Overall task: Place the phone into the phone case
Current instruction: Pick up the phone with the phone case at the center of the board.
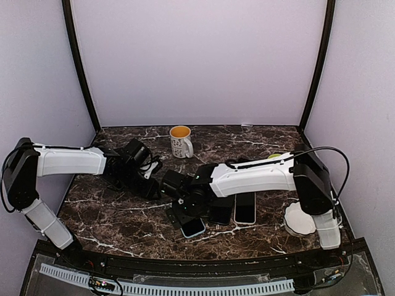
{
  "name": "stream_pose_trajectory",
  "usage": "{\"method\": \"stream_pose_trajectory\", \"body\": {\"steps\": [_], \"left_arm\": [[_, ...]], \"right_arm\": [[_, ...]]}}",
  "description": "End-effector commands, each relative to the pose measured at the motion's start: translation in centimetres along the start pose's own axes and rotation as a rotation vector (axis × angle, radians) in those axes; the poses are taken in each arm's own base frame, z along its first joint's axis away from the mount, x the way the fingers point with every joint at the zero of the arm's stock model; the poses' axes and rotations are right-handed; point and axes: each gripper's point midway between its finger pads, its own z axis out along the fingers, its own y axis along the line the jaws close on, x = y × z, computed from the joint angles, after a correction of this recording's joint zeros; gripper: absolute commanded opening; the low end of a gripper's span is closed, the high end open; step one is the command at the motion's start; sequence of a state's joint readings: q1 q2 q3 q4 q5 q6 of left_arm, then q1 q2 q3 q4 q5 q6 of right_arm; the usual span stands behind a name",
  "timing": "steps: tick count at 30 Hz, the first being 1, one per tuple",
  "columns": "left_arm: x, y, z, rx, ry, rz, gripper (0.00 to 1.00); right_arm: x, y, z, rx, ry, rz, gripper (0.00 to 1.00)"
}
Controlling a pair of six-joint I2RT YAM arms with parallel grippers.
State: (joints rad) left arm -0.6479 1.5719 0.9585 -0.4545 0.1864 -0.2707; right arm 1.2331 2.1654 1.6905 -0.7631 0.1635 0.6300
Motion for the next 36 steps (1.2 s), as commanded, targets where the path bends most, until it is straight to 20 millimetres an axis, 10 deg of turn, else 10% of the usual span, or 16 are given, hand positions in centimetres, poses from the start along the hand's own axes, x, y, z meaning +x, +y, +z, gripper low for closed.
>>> {"method": "stream_pose_trajectory", "body": {"steps": [1, 12, 23, 36], "left_arm": [[-0.6, -1.1, -1.2, 0.061, -0.042, 0.010, 0.41], [-0.6, -1.1, -1.3, 0.077, -0.046, 0.007, 0.41], [-0.5, -1.5, -1.2, 0.102, -0.049, 0.015, 0.42], [0.4, -3.7, -0.8, 0.241, -0.060, -0.068, 0.49]], "right_arm": [[2.3, -1.8, 0.8, 0.146, 0.075, 0.049, 0.99], [5.2, -0.8, 2.8, 0.169, 0.155, 0.007, 0.88], [3.5, -0.8, 2.2, 0.165, 0.064, -0.006, 0.48], [1.1, 0.0, 0.5, 0.061, -0.115, -0.034, 0.35]]}}
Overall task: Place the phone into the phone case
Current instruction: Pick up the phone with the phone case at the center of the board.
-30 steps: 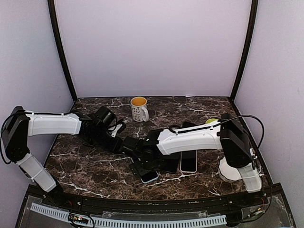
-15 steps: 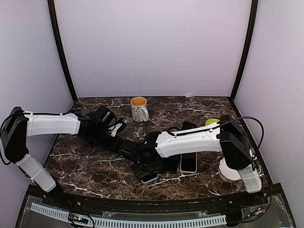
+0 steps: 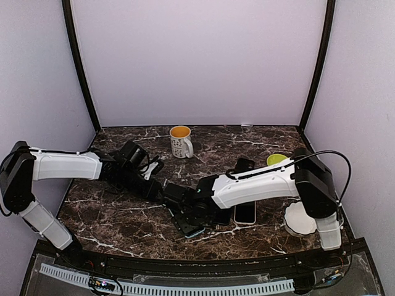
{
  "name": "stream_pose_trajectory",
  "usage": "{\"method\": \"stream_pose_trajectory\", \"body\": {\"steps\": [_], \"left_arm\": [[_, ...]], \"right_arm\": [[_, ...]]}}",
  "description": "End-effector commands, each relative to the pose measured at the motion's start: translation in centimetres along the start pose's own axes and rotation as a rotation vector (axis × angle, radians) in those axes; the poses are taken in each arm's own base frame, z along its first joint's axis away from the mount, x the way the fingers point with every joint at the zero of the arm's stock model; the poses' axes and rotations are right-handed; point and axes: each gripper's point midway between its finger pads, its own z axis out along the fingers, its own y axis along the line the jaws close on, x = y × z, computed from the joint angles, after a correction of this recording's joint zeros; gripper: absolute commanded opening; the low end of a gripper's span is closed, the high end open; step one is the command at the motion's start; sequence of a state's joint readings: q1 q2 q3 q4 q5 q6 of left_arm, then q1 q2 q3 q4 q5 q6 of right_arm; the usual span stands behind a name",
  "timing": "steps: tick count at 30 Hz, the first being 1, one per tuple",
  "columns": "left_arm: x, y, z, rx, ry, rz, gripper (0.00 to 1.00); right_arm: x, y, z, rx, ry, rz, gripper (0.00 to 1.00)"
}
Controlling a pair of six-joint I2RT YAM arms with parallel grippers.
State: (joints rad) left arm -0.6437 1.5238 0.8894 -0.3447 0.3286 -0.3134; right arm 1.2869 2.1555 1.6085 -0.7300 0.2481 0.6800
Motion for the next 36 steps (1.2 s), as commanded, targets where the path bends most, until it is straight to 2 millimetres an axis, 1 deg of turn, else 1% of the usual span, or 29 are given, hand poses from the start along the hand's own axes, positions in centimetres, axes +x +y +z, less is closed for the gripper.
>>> {"method": "stream_pose_trajectory", "body": {"steps": [1, 2, 3, 4, 5, 6, 7, 8, 9, 10, 11, 12, 13, 14, 15, 20, 25, 28, 32, 35, 36], "left_arm": [[0.1, -1.8, -0.2, 0.107, -0.031, -0.050, 0.55], [0.5, -1.7, 0.0, 0.114, -0.027, -0.086, 0.61], [0.1, -2.1, 0.0, 0.143, -0.047, -0.096, 0.64], [0.7, -2.0, 0.3, 0.155, -0.038, -0.143, 0.69], [0.3, -2.5, 0.4, 0.187, -0.061, -0.150, 0.71], [0.9, -2.3, 0.9, 0.197, -0.049, -0.207, 0.75], [0.6, -2.4, 1.2, 0.221, -0.064, -0.225, 0.77], [1.1, -2.2, 1.7, 0.229, -0.051, -0.280, 0.78], [1.1, -2.3, 2.3, 0.251, -0.048, -0.303, 0.79], [1.8, -2.1, 2.9, 0.258, -0.026, -0.359, 0.79], [2.1, -2.1, 3.6, 0.280, -0.006, -0.382, 0.79], [2.2, -2.5, 3.9, 0.310, 0.008, -0.419, 0.79], [2.7, -2.3, 4.6, 0.317, 0.034, -0.463, 0.79], [2.7, -2.8, 4.8, 0.353, 0.033, -0.464, 0.79], [2.9, -2.7, 5.1, 0.361, 0.046, -0.492, 0.78], [2.4, -3.8, 5.6, 0.421, 0.029, -0.495, 0.73], [2.3, -4.8, 5.9, 0.471, 0.045, -0.502, 0.64], [1.8, -5.3, 5.9, 0.489, 0.035, -0.479, 0.64], [1.0, -5.7, 5.7, 0.503, 0.006, -0.456, 0.64], [0.0, -6.3, 5.5, 0.527, -0.024, -0.422, 0.64], [0.0, -6.4, 5.8, 0.527, -0.021, -0.417, 0.64]], "right_arm": [[-1.3, 0.1, -0.6, -0.026, -0.117, -0.020, 0.34], [-1.5, 0.1, -0.9, -0.039, -0.138, -0.017, 0.34], [-1.6, 0.0, -1.1, -0.047, -0.154, -0.010, 0.33], [-1.7, 0.0, -1.3, -0.056, -0.169, -0.007, 0.33], [-1.8, 0.0, -1.4, -0.062, -0.182, -0.003, 0.32], [-1.8, -0.1, -1.5, -0.065, -0.191, -0.002, 0.32], [-1.7, -0.2, -1.6, -0.068, -0.197, -0.002, 0.32], [-1.7, -0.2, -1.5, -0.071, -0.198, -0.002, 0.32], [-1.6, -0.3, -1.5, -0.071, -0.199, -0.003, 0.32], [-1.5, -0.3, -1.3, -0.072, -0.195, -0.002, 0.32], [-1.4, -0.4, -1.2, -0.071, -0.193, -0.004, 0.32], [-1.3, -0.4, -1.1, -0.070, -0.192, -0.004, 0.31], [-1.3, -0.5, -1.1, -0.070, -0.194, -0.004, 0.31], [-1.4, -0.5, -1.3, -0.074, -0.202, -0.002, 0.31], [-1.6, -0.5, -1.5, -0.080, -0.212, 0.002, 0.31], [-2.3, -0.8, -2.2, -0.118, -0.252, 0.029, 0.31], [-2.7, -1.0, -2.4, -0.138, -0.270, 0.035, 0.31], [-2.8, -1.1, -2.3, -0.146, -0.273, 0.040, 0.31], [-3.2, -2.2, -2.9, -0.158, -0.298, 0.083, 0.31], [-3.5, -1.6, -3.8, -0.232, -0.329, 0.091, 0.31], [-3.5, -1.3, -3.9, -0.254, -0.333, 0.093, 0.31]]}}
